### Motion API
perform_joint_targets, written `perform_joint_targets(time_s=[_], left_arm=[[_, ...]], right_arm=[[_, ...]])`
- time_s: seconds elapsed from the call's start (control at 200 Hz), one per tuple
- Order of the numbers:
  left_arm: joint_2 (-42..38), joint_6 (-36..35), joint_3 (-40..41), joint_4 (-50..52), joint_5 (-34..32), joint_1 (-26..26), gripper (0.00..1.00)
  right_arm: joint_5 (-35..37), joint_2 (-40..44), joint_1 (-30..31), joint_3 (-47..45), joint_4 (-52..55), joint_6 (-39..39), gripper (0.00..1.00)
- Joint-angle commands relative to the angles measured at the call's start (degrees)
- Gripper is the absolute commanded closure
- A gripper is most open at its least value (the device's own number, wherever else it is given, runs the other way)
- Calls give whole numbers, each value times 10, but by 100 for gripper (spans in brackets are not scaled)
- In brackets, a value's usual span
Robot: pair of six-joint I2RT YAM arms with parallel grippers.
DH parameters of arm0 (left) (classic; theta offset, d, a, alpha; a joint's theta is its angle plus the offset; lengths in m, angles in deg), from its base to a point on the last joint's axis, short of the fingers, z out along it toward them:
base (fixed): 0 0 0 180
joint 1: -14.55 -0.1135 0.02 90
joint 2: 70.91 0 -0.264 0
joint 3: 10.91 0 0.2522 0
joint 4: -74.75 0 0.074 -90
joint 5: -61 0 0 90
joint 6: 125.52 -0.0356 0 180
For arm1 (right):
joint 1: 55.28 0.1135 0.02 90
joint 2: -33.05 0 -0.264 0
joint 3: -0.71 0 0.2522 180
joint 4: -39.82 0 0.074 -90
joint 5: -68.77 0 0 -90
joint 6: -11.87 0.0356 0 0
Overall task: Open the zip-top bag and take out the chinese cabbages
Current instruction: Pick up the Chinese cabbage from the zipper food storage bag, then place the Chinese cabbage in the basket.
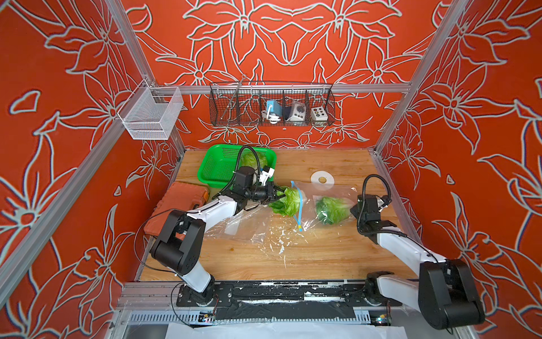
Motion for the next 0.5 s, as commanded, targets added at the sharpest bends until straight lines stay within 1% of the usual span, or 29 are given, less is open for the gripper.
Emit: perform_joint_targets(time_s=[0.0,0.21,0.29,0.42,0.495], left_arm=[[-38,-27,-13,8,5,-14,100],[-93,-43,-4,-16,-7,-43,100],[-114,-59,-7,-16,-23,-54,100],[-145,-112,-13,8,-79,-80,100],[-158,-139,-9,4,-114,-100,100]], right_arm=[[36,-1,-6,-3,4,-26,100],[31,2,-6,1,6,-33,100],[27,2,-8,0,4,-33,100],[20,1,-8,1,3,-33,100],[16,1,-9,3,3,-33,100]])
